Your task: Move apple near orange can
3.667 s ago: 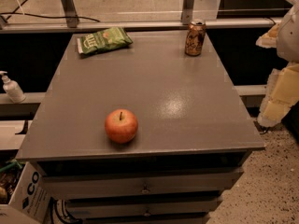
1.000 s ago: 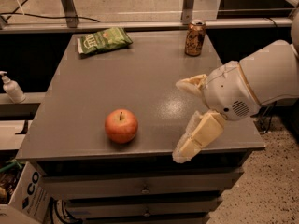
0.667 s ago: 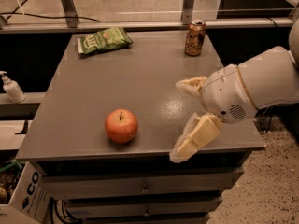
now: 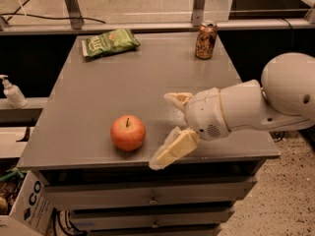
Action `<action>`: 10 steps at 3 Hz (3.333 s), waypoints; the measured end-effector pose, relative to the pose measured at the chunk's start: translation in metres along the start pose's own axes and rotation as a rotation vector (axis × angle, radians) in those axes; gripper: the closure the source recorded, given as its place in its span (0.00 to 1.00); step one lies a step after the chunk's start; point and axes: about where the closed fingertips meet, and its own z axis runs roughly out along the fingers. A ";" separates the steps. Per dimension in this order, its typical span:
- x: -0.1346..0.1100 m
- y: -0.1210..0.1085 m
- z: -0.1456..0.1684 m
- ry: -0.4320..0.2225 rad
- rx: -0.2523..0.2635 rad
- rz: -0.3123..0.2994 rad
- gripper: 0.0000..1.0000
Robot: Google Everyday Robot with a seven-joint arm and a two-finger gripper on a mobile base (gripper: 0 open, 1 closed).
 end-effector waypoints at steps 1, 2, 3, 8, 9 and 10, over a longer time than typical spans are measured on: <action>-0.005 -0.001 0.024 -0.071 -0.005 0.003 0.00; -0.013 0.006 0.043 -0.127 -0.013 0.010 0.00; -0.020 0.015 0.059 -0.170 -0.029 0.017 0.00; -0.005 0.018 0.019 -0.230 0.113 0.077 1.00; -0.007 0.005 -0.058 -0.296 0.278 0.125 1.00; -0.007 0.005 -0.058 -0.296 0.278 0.125 1.00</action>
Offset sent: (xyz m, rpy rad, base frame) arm 0.0006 0.0637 -0.0178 0.2015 -0.0010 0.0069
